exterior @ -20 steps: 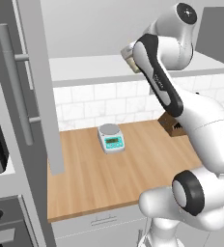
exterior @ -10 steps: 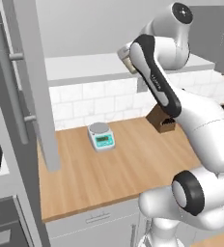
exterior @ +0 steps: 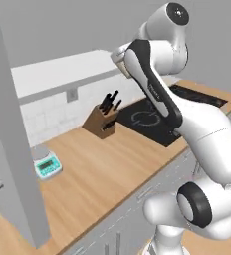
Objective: Gather all objects into one cabinet and sort the glasses and bowls to opposite sides.
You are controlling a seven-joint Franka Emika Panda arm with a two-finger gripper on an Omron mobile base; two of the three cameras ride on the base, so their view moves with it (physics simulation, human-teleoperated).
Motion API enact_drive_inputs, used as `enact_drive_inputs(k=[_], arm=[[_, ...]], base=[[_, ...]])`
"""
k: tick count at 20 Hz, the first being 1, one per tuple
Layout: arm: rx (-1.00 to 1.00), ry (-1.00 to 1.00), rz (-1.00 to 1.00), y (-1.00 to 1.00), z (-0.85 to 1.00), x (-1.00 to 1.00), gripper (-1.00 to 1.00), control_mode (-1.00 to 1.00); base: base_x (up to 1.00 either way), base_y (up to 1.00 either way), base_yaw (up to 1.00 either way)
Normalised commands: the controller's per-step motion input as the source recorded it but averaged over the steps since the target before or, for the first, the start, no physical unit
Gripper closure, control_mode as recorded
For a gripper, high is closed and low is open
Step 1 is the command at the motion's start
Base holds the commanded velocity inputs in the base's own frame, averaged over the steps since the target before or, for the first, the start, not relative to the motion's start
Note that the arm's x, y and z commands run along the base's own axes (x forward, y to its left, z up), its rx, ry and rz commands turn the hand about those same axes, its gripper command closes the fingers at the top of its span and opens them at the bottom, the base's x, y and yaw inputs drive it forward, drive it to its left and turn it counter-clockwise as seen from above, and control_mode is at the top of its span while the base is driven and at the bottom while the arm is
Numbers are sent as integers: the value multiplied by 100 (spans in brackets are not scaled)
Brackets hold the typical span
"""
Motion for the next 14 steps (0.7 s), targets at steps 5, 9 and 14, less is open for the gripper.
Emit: enact_drive_inputs(k=[5,9,14], arm=[[0,0,0,0,0,0,100,100],[0,0,0,0,0,0,100,100],[0,0,0,0,0,0,100,100]], base=[[-5,17,-88],[-30,25,-49],[-72,5,0]])
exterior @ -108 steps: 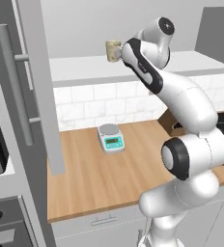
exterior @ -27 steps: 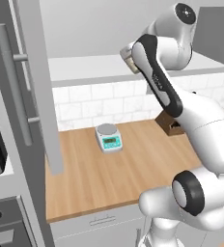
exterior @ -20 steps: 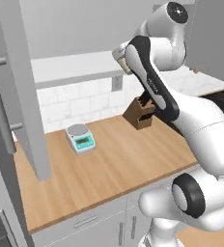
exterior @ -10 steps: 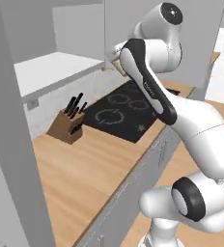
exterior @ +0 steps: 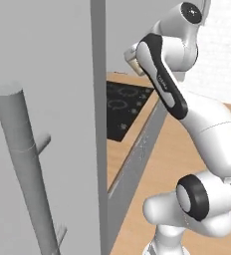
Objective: Gather all objects into one cabinet and sort the glasses and bowls to opposite sides.
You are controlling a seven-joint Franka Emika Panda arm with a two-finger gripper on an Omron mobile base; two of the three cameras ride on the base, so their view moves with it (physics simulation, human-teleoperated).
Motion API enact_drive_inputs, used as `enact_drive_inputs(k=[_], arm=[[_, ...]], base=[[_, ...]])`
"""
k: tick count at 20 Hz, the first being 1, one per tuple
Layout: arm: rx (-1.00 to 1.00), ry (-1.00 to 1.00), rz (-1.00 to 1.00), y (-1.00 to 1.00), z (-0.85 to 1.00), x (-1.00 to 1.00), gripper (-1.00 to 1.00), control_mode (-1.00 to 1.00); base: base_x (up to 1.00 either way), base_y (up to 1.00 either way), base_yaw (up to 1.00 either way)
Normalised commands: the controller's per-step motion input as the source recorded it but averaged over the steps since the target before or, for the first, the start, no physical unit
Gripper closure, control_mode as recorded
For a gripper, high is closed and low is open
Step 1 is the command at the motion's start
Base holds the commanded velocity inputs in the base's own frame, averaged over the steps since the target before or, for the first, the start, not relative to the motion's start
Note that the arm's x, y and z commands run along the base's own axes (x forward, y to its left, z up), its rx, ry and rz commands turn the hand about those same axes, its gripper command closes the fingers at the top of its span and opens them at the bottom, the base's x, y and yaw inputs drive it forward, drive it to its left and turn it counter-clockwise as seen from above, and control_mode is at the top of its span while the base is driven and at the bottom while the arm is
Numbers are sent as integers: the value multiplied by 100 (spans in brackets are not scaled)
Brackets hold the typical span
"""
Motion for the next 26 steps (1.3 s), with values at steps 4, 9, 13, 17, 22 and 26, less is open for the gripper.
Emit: enact_drive_inputs(k=[4,9,13,17,22,26], arm=[[0,0,0,0,0,0,100,100],[0,0,0,0,0,0,100,100],[0,0,0,0,0,0,100,100],[0,0,0,0,0,0,100,100],[0,0,0,0,0,0,100,100],[0,0,0,0,0,0,100,100]], base=[[-75,0,-19],[-40,2,-78],[-12,28,-77],[-4,31,-75],[48,-27,-17],[100,-6,-9]])
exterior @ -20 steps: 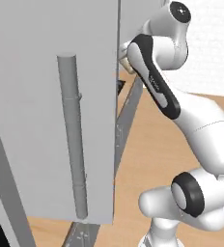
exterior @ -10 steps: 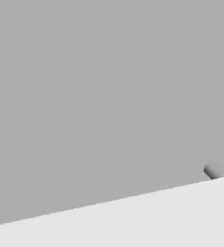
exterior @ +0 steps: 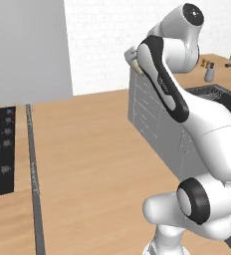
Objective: Gather all objects into one cabinet and sort the glasses and bowls to opposite sides.
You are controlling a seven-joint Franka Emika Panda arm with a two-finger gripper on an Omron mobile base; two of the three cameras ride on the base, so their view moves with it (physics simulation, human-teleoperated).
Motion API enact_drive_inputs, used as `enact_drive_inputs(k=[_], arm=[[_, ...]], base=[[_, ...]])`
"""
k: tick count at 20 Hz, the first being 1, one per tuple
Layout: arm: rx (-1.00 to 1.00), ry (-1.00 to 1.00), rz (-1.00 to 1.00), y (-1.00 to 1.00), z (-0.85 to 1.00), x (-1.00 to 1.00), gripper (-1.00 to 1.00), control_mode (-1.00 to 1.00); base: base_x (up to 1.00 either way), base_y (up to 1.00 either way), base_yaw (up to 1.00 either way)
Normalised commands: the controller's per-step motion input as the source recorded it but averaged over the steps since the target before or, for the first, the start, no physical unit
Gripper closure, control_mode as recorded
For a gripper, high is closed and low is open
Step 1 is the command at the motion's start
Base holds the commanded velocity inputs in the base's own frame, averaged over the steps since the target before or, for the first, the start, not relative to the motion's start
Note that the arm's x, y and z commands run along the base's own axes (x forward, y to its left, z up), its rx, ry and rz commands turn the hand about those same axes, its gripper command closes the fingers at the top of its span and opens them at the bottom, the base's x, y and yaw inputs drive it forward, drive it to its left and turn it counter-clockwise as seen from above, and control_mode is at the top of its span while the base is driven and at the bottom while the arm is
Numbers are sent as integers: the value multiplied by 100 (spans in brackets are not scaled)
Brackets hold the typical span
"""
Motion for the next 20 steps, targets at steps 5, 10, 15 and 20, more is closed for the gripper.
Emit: enact_drive_inputs(k=[5,10,15,20], arm=[[0,0,0,0,0,0,100,100],[0,0,0,0,0,0,100,100],[0,0,0,0,0,0,100,100],[0,0,0,0,0,0,100,100]], base=[[100,0,-3],[100,-7,0],[100,-47,17],[100,-63,15]])
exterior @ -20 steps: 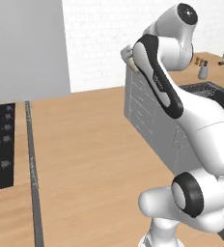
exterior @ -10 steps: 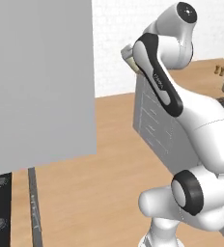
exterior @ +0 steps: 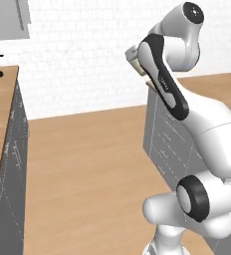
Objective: Gather all objects into one cabinet and sort the glasses and bowls to opposite sides.
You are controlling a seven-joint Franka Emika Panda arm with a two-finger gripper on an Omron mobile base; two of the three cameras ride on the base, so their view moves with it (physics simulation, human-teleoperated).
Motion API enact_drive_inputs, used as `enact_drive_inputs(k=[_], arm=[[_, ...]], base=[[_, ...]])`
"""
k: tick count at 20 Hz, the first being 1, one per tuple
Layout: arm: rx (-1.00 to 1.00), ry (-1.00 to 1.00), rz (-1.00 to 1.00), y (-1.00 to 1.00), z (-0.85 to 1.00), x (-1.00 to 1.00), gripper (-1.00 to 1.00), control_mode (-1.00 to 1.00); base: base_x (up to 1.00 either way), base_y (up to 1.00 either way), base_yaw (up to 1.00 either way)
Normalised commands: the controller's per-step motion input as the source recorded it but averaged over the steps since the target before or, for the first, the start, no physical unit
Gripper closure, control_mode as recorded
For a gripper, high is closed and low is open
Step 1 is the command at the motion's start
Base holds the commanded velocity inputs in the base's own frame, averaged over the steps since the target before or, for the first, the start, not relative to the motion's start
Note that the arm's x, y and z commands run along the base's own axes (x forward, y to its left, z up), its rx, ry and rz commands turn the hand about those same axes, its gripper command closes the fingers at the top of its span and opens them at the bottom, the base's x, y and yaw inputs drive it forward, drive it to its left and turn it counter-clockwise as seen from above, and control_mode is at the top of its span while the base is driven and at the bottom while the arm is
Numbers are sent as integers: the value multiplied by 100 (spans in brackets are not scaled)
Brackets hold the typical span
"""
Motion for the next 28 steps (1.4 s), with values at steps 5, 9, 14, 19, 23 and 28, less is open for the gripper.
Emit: enact_drive_inputs(k=[5,9,14,19,23,28], arm=[[0,0,0,0,0,0,100,100],[0,0,0,0,0,0,100,100],[0,0,0,0,0,0,100,100],[0,0,0,0,0,0,100,100],[0,0,0,0,0,0,100,100],[0,0,0,0,0,0,100,100]], base=[[100,-10,0],[100,0,0],[100,-6,2],[100,-40,11],[100,-58,22],[100,-53,26]])
